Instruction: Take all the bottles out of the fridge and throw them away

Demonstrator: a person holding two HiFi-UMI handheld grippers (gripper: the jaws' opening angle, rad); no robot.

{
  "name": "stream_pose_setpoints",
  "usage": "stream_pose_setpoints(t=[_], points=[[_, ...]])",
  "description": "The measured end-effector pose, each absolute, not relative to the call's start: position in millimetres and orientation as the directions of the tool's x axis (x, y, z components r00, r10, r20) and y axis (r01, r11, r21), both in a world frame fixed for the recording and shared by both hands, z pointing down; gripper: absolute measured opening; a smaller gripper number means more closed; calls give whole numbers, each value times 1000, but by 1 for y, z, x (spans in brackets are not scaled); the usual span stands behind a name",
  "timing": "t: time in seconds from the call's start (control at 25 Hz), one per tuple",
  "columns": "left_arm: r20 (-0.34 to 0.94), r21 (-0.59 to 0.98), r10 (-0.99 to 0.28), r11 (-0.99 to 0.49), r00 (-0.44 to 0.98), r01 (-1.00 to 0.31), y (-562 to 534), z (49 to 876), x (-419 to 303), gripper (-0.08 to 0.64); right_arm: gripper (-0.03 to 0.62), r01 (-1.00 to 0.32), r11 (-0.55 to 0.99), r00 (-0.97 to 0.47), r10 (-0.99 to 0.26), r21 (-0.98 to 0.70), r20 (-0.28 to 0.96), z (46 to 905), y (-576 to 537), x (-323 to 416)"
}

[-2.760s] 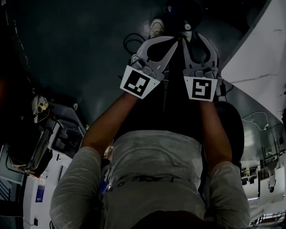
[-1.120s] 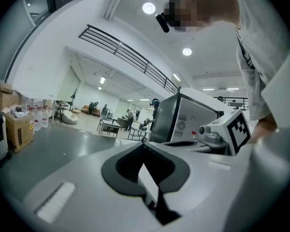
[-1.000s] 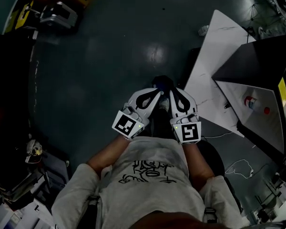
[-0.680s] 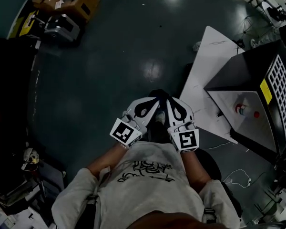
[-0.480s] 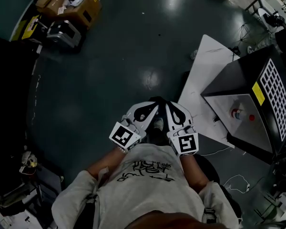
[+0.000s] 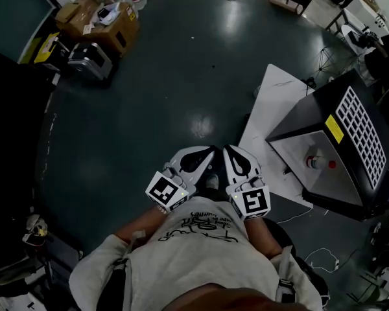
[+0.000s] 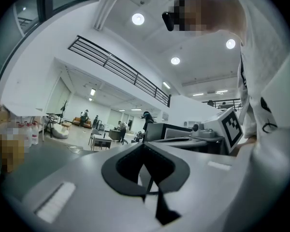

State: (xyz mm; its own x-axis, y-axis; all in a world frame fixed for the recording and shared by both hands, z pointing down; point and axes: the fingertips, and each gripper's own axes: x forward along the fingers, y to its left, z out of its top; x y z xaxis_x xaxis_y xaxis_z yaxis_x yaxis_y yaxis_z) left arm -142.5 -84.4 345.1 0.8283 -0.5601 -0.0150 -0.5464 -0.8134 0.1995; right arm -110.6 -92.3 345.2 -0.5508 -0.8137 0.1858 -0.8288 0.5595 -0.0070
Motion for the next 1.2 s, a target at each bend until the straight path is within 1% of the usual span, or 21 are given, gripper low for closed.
stream_pose_setpoints(t=[0.36,0.72,1.0,1.2], points=[[-39,189,-523,-841,852,-507,-82,318,-142,6,11,-832,553,-542,-823,27,170,313,-88,-113],[-40,201,-416,-894,909,-400,-70,313,-107,6,11,-881,473,-462,-869,23,179,308,-74,-87],[-54,206,-319,-931,946,-302,-62,310,-72,6,11,-934,358,-345,-902,3,259,309,-63,-51],[-55,202,-249,-951,967,-234,-54,309,-44,6,11,-954,301,-296,-935,-3,195,313,-51,-24]])
